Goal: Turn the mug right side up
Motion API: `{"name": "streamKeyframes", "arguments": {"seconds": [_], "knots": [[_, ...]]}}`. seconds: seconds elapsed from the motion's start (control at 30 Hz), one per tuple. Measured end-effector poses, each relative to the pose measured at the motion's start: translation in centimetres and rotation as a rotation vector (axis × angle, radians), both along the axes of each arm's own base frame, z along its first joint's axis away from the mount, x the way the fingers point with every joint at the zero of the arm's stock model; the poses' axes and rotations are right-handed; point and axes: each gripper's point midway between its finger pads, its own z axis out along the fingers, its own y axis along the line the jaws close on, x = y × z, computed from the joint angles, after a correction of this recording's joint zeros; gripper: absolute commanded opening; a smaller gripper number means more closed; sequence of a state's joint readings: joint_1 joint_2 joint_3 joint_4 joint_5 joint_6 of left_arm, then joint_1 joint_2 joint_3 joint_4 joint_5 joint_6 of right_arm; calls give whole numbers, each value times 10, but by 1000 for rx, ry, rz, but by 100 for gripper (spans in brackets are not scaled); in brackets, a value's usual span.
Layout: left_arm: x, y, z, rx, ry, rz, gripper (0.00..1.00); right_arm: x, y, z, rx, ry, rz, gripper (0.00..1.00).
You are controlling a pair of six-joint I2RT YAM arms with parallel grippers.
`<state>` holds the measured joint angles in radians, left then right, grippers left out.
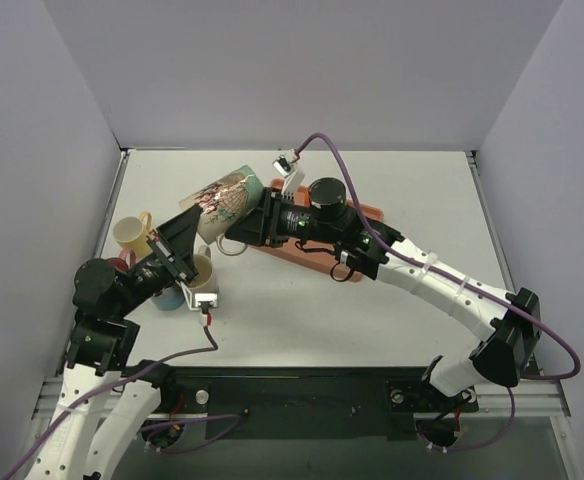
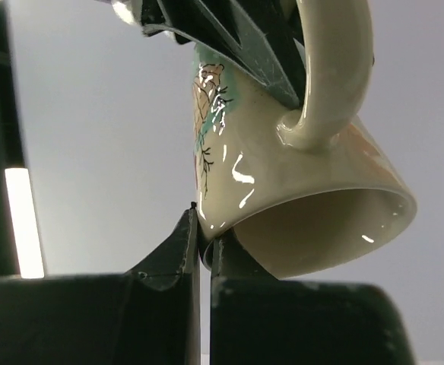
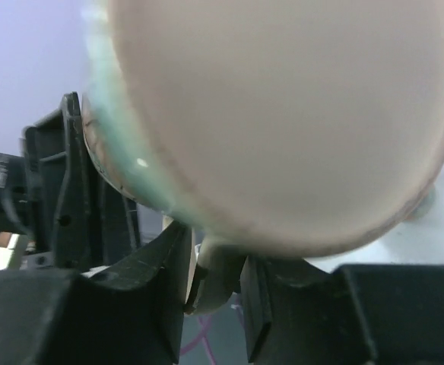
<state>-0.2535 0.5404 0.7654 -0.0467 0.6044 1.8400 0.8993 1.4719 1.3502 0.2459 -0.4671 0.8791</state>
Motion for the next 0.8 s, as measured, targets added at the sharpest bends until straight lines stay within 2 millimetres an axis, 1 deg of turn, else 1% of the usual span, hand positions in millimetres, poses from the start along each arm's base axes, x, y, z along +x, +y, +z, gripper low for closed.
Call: {"name": "streamKeyframes", "arguments": {"seconds": [0.03, 0.1, 0.13, 0.17, 0.2, 0.27, 0.33, 0.4, 0.5, 0.6, 0.8], "knots": [[1, 0, -2, 1, 20, 2, 0, 2, -2, -5, -22, -13, -6, 41], [9, 2, -15, 0, 147, 24, 0, 12, -7, -15, -73, -44, -44, 57], [14, 6, -22, 1, 208, 50, 0, 20, -12, -16, -83, -60, -75, 66], [22, 10, -32, 0, 283, 87, 0, 31, -19, -17, -93, -83, -117, 70], [30, 16, -44, 0, 364, 130, 0, 43, -30, -19, -105, -98, -165, 78], [48, 29, -65, -11, 521, 238, 0, 64, -56, -23, -141, -132, -269, 79], [64, 45, -83, -26, 666, 364, 0, 79, -81, -26, -177, -153, -358, 80], [81, 63, -98, -52, 806, 509, 0, 86, -100, -27, -213, -182, -423, 80], [104, 87, -110, -114, 974, 721, 0, 85, -116, -29, -255, -216, -467, 81], [130, 109, -118, -229, 1127, 901, 0, 83, -128, -32, -287, -238, -494, 81], [185, 154, -132, -548, 1359, 1172, 0, 82, -146, -58, -379, -238, -526, 81]]}}
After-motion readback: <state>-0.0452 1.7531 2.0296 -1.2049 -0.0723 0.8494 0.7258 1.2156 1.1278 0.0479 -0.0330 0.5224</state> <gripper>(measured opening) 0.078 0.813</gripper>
